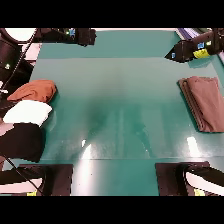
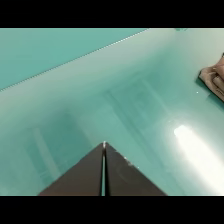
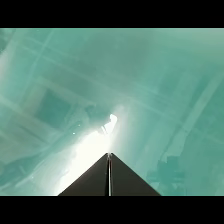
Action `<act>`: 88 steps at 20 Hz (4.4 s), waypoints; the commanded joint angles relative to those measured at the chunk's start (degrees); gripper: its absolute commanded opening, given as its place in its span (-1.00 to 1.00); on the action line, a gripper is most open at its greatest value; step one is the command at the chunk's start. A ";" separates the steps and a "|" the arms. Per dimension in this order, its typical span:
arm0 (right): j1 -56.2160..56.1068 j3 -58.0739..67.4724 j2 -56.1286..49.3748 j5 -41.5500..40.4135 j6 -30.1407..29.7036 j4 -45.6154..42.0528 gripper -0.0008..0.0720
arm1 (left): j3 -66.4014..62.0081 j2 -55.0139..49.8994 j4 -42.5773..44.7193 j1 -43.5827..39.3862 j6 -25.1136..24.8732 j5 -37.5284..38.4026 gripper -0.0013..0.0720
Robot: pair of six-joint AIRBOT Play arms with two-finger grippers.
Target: Fold the shirts.
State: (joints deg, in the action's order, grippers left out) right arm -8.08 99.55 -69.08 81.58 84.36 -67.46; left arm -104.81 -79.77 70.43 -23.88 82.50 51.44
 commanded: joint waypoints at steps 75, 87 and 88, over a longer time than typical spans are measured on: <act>-0.07 11.43 2.67 -2.78 0.31 0.42 -0.92 | 50.84 -2.49 -25.94 15.39 -6.45 4.96 0.34; 21.92 -28.24 11.74 8.28 1.27 0.04 -0.39 | 34.97 -2.43 -20.98 15.23 -6.49 8.59 -0.90; 25.16 -37.75 12.87 6.54 1.27 0.61 0.40 | 34.88 -2.43 -20.98 15.21 -6.47 8.46 -0.90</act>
State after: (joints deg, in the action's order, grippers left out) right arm 8.67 81.87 -59.88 88.95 85.41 -67.55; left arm -66.89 -82.21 47.48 -8.62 76.07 58.65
